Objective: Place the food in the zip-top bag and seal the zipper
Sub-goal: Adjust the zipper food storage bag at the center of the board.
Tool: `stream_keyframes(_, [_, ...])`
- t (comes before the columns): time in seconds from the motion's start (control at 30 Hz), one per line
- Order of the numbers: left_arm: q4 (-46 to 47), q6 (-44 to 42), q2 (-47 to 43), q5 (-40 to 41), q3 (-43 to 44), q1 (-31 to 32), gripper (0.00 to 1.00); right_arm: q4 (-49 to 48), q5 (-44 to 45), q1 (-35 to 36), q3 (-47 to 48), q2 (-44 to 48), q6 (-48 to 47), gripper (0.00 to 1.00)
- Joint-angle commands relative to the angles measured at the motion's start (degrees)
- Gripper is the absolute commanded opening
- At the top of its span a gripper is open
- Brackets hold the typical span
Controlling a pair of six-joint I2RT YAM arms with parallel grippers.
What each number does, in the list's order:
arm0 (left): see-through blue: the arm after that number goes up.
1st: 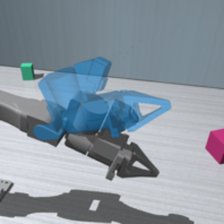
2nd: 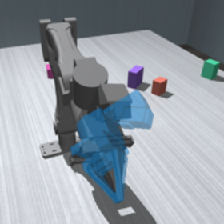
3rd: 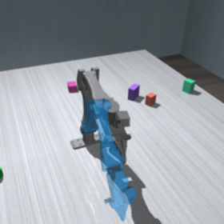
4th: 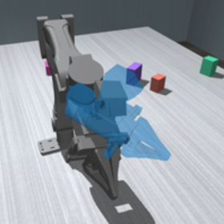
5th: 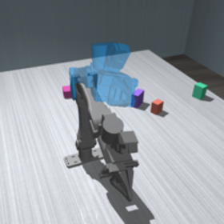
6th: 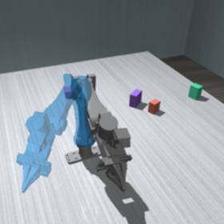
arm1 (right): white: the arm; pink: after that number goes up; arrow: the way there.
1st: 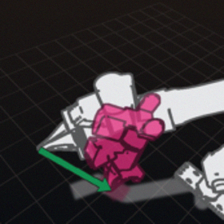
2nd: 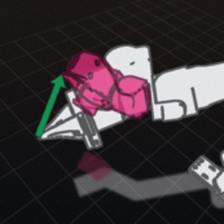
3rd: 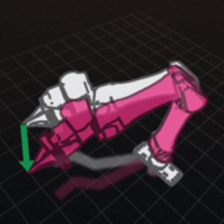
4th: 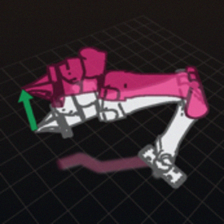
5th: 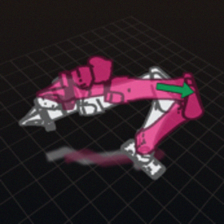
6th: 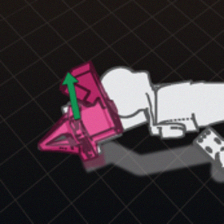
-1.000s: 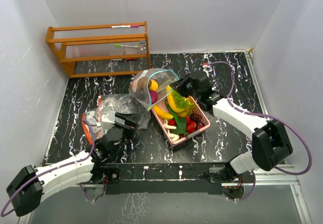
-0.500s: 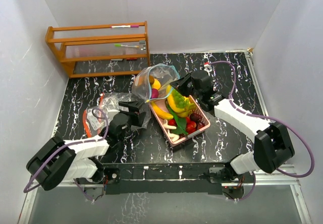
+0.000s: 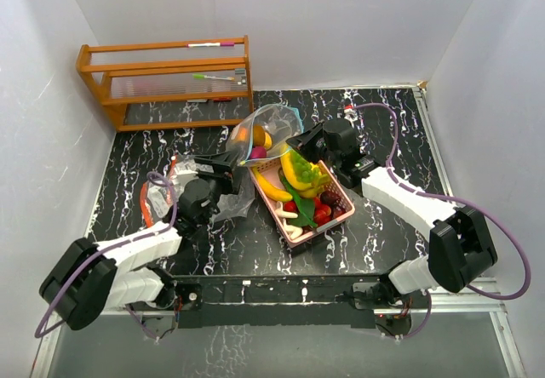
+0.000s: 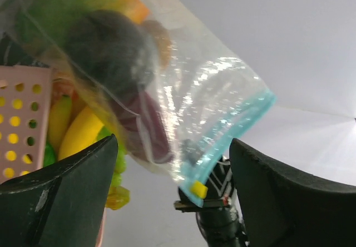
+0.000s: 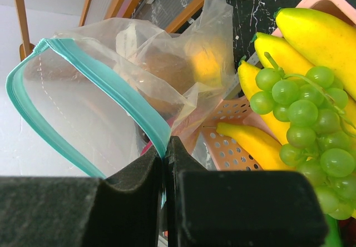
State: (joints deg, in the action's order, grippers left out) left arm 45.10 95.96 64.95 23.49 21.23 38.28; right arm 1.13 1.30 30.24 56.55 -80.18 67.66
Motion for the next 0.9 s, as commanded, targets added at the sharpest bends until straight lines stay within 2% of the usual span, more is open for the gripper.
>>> stream_keyframes(0.0, [3.18, 2.83, 2.95, -1.48, -0.23, -0.4, 0.78, -3.85, -0.04, -0.28, 1.01, 2.61, 0.47, 0.08])
stream_keyframes(0.37, [4.62, 4.58, 4.41, -1.58, 0.51, -2.04, 0.76, -3.85, 0.17, -0.28, 1.01, 2.85, 0.19, 0.08])
stream_keyframes(0.53, [6.84, 6.34, 5.72, -2.92, 1.03, -2.91, 0.64, -3.86, -0.13, -0.29, 1.01, 2.66, 0.14, 0.08])
stream_keyframes(0.8, [9.98, 9.49, 9.81, -6.36, 3.08, -3.69, 0.58, -3.99, -0.37, -0.32, 1.01, 2.44, 0.11, 0.08])
stream_keyframes(0.87, [11.07, 9.64, 11.01, -6.79, 3.36, -3.76, 0.53, -4.02, -0.49, -0.28, 0.94, 2.54, 0.11, 0.08])
